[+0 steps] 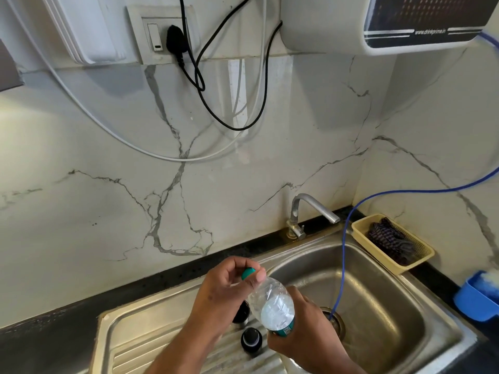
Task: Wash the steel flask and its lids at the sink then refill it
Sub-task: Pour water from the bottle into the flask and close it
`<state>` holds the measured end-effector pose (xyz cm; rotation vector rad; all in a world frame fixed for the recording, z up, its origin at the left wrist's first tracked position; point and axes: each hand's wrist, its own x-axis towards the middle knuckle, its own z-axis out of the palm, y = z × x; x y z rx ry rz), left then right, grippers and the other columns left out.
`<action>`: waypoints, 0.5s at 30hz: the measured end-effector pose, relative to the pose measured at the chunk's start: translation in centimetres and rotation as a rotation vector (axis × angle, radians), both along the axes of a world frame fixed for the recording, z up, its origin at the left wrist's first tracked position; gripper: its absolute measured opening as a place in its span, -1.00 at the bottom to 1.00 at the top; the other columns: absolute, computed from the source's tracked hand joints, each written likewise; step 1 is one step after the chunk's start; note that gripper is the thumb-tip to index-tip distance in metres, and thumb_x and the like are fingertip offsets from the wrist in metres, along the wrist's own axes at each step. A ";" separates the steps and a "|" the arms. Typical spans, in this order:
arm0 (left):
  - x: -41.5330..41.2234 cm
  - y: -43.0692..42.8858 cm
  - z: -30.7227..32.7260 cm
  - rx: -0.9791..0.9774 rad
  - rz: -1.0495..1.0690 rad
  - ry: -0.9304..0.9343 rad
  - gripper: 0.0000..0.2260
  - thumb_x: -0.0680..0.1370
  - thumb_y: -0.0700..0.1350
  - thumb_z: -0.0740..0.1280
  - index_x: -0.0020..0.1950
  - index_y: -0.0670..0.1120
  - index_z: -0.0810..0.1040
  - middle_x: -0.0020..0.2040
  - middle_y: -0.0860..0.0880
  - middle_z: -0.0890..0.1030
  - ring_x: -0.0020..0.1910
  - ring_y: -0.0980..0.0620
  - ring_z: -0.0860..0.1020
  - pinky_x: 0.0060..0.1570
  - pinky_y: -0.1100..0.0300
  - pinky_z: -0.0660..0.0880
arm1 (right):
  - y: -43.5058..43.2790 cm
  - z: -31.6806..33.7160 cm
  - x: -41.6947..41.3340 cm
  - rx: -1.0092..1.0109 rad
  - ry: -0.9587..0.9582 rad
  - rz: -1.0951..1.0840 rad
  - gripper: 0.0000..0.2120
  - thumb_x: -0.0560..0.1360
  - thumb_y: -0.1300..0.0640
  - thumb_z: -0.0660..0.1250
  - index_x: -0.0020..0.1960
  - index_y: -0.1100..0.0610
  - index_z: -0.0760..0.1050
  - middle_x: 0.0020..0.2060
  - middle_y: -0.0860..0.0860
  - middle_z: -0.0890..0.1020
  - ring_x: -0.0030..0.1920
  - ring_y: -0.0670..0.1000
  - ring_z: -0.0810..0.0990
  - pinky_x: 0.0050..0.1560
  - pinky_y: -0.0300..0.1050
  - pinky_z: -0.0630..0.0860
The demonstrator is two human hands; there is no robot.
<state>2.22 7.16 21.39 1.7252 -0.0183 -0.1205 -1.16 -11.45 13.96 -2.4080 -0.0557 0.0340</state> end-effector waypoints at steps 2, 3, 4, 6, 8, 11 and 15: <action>0.0 -0.1 -0.1 -0.028 0.052 -0.012 -0.81 0.39 0.09 0.58 -0.03 0.13 0.70 -0.03 0.06 0.72 0.02 0.08 0.68 0.05 0.17 0.62 | 0.3 0.4 0.0 -0.011 -0.014 -0.002 -0.30 0.20 -0.27 0.40 0.30 -0.25 0.30 0.05 -0.24 0.54 0.06 -0.13 0.53 0.00 -0.23 0.54; 0.0 -0.1 -0.2 -0.055 0.097 -0.012 -0.74 0.35 0.11 0.59 -0.01 0.11 0.69 -0.04 0.06 0.72 0.00 0.07 0.69 -0.01 0.20 0.63 | 0.4 0.7 0.0 -0.019 -0.022 -0.001 -0.29 0.19 -0.27 0.39 0.31 -0.25 0.30 0.06 -0.23 0.54 0.07 -0.13 0.53 0.01 -0.22 0.54; -0.1 0.0 -0.1 -0.090 0.142 -0.002 -0.66 0.30 0.11 0.61 0.01 0.07 0.69 -0.05 0.04 0.73 -0.02 0.06 0.70 -0.06 0.24 0.62 | 0.6 0.9 0.0 -0.026 -0.028 -0.001 -0.28 0.19 -0.27 0.39 0.32 -0.26 0.29 0.06 -0.23 0.54 0.07 -0.13 0.53 0.02 -0.22 0.54; -0.2 0.1 0.1 -0.171 0.185 0.007 -0.59 0.26 0.05 0.64 0.04 -0.02 0.69 -0.09 -0.01 0.73 -0.05 0.00 0.71 -0.11 0.28 0.61 | 0.5 1.4 0.0 -0.034 -0.031 0.005 -0.28 0.19 -0.26 0.40 0.33 -0.26 0.29 0.07 -0.21 0.54 0.08 -0.12 0.52 0.01 -0.25 0.50; -0.5 0.2 0.5 -0.210 0.154 -0.012 -0.60 0.27 -0.02 0.64 0.07 -0.03 0.69 -0.08 -0.04 0.74 -0.03 0.01 0.71 -0.07 0.27 0.61 | 0.2 1.9 0.0 -0.016 -0.029 0.022 -0.31 0.20 -0.23 0.44 0.30 -0.24 0.34 0.05 -0.20 0.57 0.07 -0.13 0.54 -0.02 -0.28 0.51; -0.7 0.8 0.7 -0.230 0.061 -0.069 -0.56 0.31 -0.03 0.61 0.18 0.03 0.67 -0.01 -0.04 0.73 0.06 0.02 0.70 0.07 0.18 0.62 | -0.2 2.6 0.1 0.007 -0.018 0.079 -0.39 0.21 -0.18 0.48 0.22 -0.20 0.40 -0.01 -0.19 0.61 0.01 -0.14 0.59 -0.06 -0.30 0.55; -0.9 1.8 1.1 -0.303 -0.066 -0.093 -0.57 0.37 -0.14 0.54 0.24 -0.06 0.64 0.07 -0.08 0.73 0.13 0.00 0.68 0.09 0.24 0.59 | -0.5 3.6 0.2 0.068 0.035 0.186 -0.43 0.21 -0.12 0.54 0.19 -0.12 0.49 -0.09 -0.20 0.67 -0.09 -0.18 0.63 -0.14 -0.36 0.51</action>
